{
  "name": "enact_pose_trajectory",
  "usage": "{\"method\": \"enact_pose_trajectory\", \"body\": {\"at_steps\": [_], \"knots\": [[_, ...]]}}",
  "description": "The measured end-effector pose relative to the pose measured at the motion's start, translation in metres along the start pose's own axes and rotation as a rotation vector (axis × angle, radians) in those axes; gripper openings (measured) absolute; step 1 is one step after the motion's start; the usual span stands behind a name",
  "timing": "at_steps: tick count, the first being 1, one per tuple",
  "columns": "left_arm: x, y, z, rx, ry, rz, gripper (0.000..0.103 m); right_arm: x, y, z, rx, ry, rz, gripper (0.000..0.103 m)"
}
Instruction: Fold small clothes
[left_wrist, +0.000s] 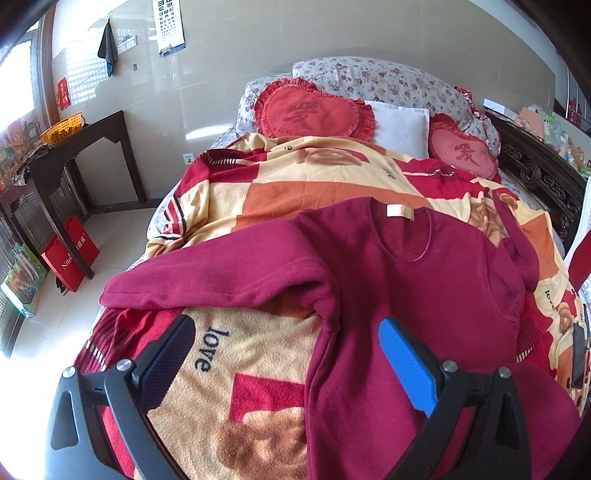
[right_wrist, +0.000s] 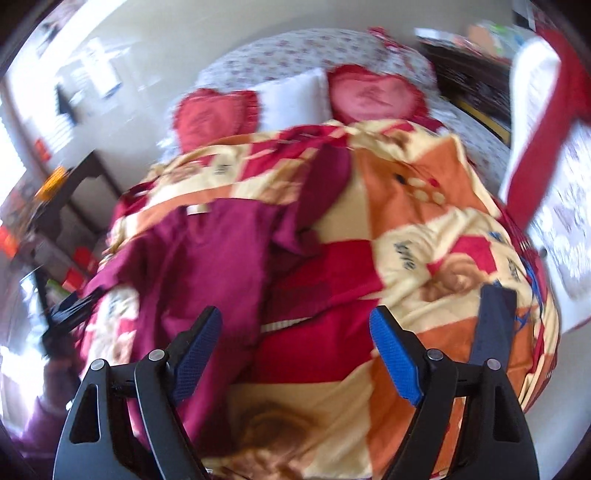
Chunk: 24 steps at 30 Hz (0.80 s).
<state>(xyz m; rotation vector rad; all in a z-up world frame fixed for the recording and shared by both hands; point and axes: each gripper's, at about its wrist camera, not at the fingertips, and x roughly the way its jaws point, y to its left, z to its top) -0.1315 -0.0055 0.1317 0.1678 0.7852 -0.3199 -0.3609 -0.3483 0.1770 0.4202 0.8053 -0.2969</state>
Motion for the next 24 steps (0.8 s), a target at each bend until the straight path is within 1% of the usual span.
{"method": "enact_pose_trajectory", "body": {"at_steps": [5,7,9,11,13,17,19,21,24], "knots": [[-0.006,-0.001,-0.001,-0.001,-0.011,-0.012,0.102,-0.036,0.042,0.006,-0.132,-0.018,0.027,0.066],[-0.007,-0.002,-0.001,0.000,-0.010,-0.012,0.102,-0.046,0.059,0.006,-0.174,-0.043,0.046,0.066],[-0.007,-0.003,0.000,-0.002,-0.010,-0.011,0.102,-0.047,0.072,0.008,-0.190,-0.057,0.067,0.066],[-0.007,-0.003,-0.001,-0.005,-0.011,-0.012,0.102,-0.039,0.084,0.009,-0.200,-0.067,0.091,0.066],[-0.009,-0.002,0.000,-0.007,-0.014,-0.011,0.102,-0.025,0.093,0.010,-0.194,-0.072,0.095,0.066],[-0.012,0.001,0.001,-0.012,-0.018,-0.005,0.102,0.019,0.113,0.005,-0.217,-0.083,0.126,0.066],[-0.013,0.004,0.002,-0.016,-0.015,0.003,0.102,0.038,0.119,0.004,-0.205,-0.093,0.110,0.066],[-0.013,0.007,0.003,-0.021,-0.015,0.007,0.102,0.057,0.126,0.005,-0.199,-0.087,0.119,0.065],[-0.011,0.010,0.003,-0.027,-0.013,0.009,0.102,0.079,0.141,0.004,-0.229,-0.092,0.119,0.065]]}}
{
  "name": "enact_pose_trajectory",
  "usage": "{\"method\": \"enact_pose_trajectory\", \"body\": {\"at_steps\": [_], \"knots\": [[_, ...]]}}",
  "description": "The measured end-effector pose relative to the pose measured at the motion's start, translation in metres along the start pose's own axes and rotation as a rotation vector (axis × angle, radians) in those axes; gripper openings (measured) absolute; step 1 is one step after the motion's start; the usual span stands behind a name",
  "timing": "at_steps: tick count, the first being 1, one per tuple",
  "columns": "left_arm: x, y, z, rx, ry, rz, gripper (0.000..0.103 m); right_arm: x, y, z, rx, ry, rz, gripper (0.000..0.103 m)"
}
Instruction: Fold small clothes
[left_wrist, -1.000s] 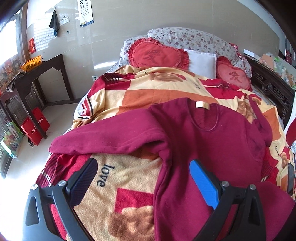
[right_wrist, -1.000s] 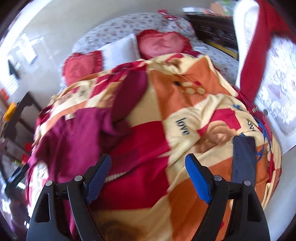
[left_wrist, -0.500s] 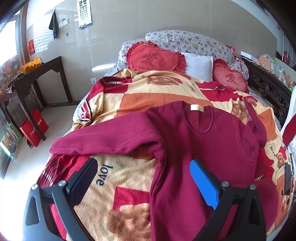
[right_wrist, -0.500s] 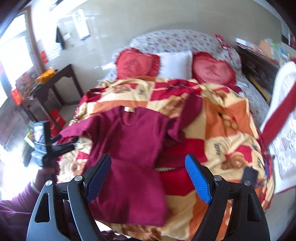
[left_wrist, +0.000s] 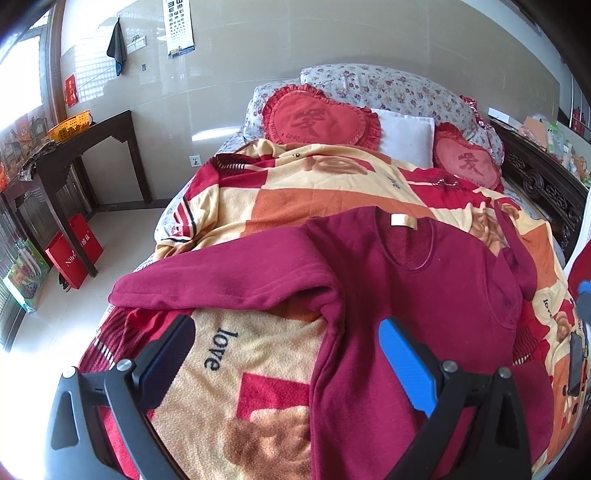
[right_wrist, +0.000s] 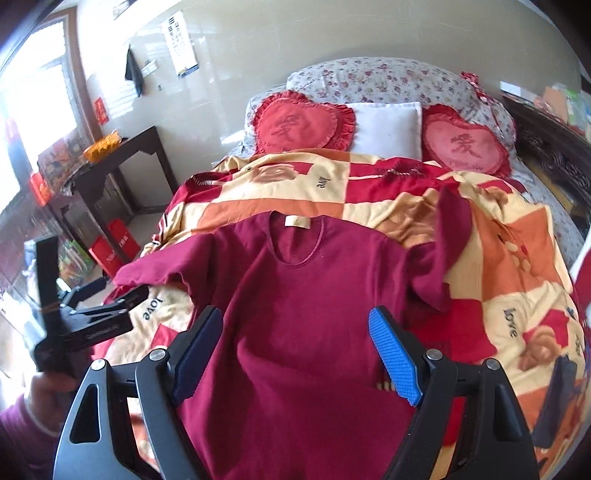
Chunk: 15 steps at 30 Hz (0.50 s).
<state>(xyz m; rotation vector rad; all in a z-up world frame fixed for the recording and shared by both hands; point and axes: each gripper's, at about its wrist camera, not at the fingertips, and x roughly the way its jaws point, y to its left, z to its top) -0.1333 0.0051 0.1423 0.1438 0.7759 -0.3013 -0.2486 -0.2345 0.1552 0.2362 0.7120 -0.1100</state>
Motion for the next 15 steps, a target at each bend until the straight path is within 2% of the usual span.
{"method": "enact_pose_trajectory", "body": {"at_steps": [4,10,15], "knots": [[0.005,0.003,0.000,-0.012,0.009,-0.001,0.102,0.020,0.011,0.000,-0.011,0.009,0.013,0.065],[0.014,0.002,0.000,-0.016,0.024,-0.003,0.102,0.037,0.023,-0.002,-0.035,-0.006,-0.064,0.065],[0.020,0.001,-0.002,-0.018,0.037,-0.010,0.102,0.051,0.025,-0.001,-0.024,0.019,-0.075,0.065]]}}
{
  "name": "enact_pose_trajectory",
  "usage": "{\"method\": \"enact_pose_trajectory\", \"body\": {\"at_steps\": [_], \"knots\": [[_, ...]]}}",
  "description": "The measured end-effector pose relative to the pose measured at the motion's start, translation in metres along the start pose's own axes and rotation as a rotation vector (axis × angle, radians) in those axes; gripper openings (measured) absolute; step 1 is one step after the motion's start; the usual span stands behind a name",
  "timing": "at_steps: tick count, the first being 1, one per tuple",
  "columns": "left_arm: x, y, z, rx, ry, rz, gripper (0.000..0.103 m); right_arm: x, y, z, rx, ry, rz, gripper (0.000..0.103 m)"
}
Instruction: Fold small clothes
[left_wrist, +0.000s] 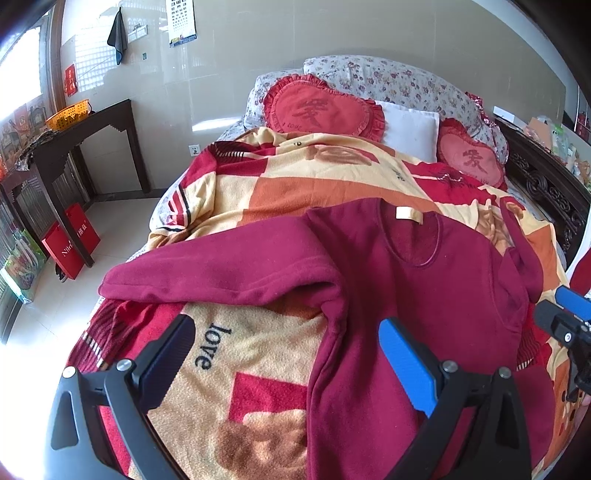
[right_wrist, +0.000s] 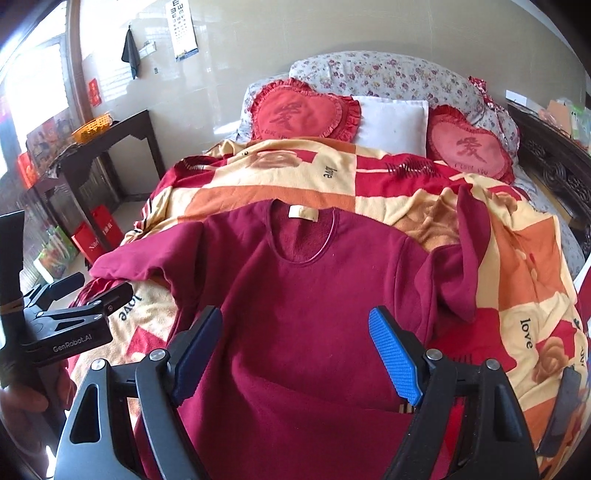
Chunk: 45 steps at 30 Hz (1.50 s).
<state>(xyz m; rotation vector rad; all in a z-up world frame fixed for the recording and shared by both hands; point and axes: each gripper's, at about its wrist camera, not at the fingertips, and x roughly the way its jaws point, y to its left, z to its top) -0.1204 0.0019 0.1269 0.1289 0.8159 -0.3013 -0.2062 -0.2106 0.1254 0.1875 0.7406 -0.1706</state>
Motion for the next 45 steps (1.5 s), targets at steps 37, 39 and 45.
{"method": "enact_pose_trajectory", "body": {"at_steps": [37,39,45], "knots": [[0.023,0.016,-0.001,-0.042,0.047,0.030,0.102,0.039,-0.009,-0.006,0.045,0.066,-0.090,0.065],[0.025,0.022,0.000,-0.047,0.050,0.037,0.102,0.041,-0.010,-0.006,0.046,0.071,-0.090,0.065],[0.033,0.049,0.002,-0.102,0.063,0.080,0.102,0.046,-0.011,-0.005,0.043,0.079,-0.089,0.065]]}}
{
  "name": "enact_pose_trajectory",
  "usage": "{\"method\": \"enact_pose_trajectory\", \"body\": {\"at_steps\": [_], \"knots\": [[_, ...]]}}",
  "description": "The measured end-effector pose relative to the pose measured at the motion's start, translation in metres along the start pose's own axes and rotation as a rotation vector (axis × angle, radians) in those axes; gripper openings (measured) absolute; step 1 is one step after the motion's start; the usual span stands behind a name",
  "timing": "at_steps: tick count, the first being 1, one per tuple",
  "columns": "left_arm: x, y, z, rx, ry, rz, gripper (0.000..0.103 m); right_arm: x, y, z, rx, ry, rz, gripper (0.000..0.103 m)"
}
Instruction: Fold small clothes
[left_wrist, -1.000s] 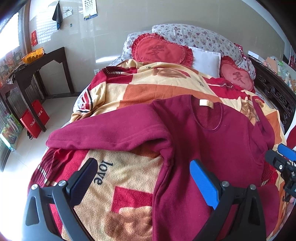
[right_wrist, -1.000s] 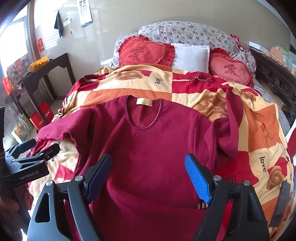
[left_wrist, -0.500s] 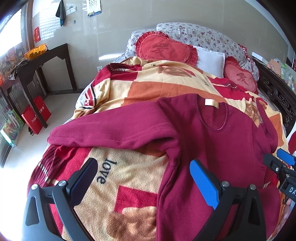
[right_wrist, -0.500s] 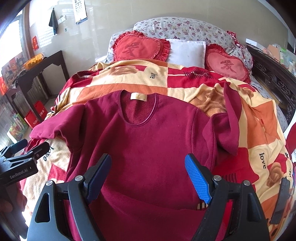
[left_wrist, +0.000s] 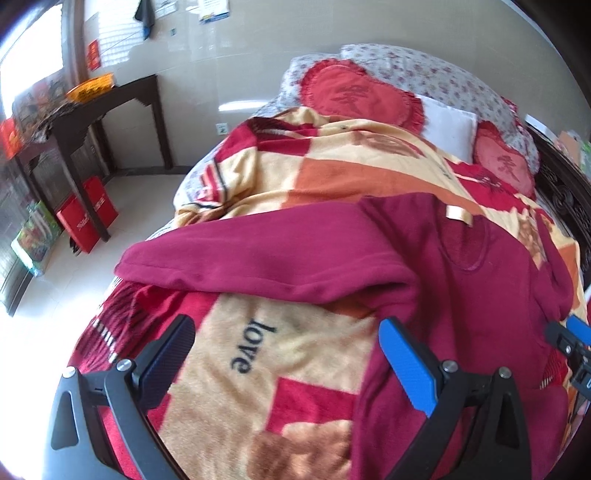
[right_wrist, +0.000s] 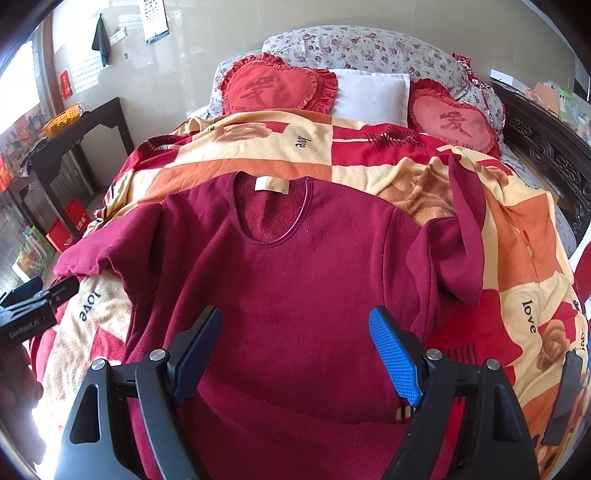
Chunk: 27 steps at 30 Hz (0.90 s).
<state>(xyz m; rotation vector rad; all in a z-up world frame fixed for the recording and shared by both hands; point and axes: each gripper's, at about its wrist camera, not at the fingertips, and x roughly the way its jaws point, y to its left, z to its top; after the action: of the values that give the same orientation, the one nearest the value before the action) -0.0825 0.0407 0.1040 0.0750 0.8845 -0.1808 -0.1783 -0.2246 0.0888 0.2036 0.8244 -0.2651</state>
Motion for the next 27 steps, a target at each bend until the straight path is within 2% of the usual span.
{"method": "enact_pose_trajectory", "body": {"at_steps": [8,20,23,27], "knots": [[0.003,0.018,0.004,-0.030,-0.009,0.029,0.102,0.009,0.006,0.002,0.000,0.012,0.009,0.065],[0.020,0.047,0.009,-0.096,0.034,0.025,0.102,0.021,0.019,0.006,-0.028,0.030,0.022,0.065],[0.028,0.070,0.017,-0.159,0.052,-0.023,0.102,0.025,0.022,0.008,-0.032,0.037,0.030,0.065],[0.046,0.123,0.026,-0.359,0.060,-0.122,0.098,0.028,0.027,0.009,-0.047,0.044,0.042,0.065]]}}
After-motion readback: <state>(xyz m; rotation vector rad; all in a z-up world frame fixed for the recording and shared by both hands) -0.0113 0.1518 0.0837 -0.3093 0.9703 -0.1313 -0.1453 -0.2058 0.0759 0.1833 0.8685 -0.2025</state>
